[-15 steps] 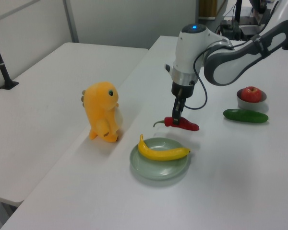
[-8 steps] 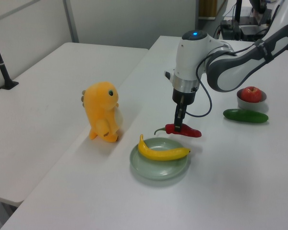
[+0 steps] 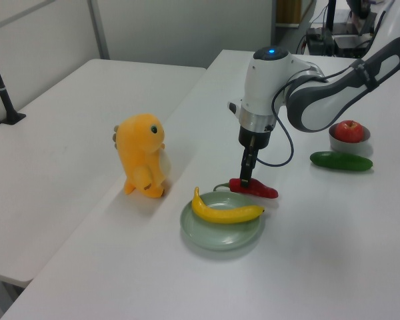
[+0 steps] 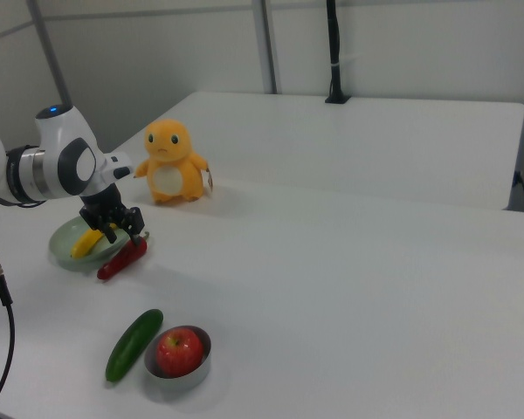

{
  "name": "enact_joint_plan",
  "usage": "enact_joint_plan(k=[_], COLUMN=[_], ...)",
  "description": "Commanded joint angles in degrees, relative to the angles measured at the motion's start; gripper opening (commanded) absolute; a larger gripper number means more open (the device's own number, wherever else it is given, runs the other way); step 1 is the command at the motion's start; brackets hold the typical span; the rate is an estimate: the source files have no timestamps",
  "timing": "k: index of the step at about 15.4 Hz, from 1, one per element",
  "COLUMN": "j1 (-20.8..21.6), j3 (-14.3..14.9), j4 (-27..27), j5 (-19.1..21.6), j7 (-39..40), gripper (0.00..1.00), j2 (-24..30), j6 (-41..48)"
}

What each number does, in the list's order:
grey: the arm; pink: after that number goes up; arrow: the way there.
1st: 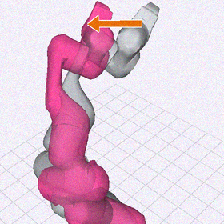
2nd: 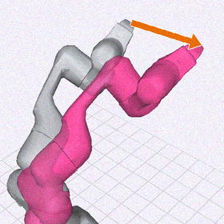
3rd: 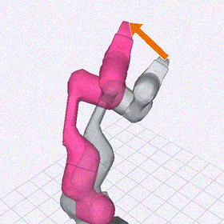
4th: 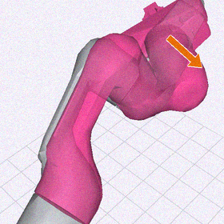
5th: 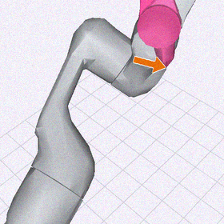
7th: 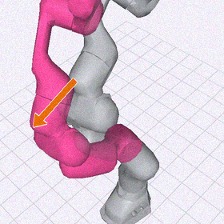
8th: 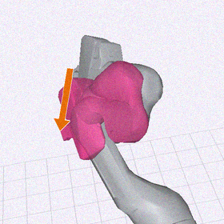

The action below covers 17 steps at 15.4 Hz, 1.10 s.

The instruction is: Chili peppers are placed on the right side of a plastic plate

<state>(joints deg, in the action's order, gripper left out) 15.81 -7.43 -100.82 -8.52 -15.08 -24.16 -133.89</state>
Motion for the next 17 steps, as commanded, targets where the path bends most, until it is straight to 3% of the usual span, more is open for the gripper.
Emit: enact_joint_plan(k=[1, 2, 8, 13, 17], j1=[-0.2, -0.2, -1.1, -5.2, -8.0], j3=[-0.1, -0.1, -0.1, 0.0, 0.8], j4=[-0.7, -0.7, -0.2, 0.0, 0.1], j5=[-1.1, -1.1, -1.1, 0.5, 4.7], j7=[-1.5, -1.4, -1.4, -1.6, -1.2], gripper=[0.94, 1.0, 1.0, 1.0, 1.0], j2=[0.4, 0.5, 2.9, 12.5, 19.6], j6=[-1.4, -1.2, 4.2, 16.9, 23.4])
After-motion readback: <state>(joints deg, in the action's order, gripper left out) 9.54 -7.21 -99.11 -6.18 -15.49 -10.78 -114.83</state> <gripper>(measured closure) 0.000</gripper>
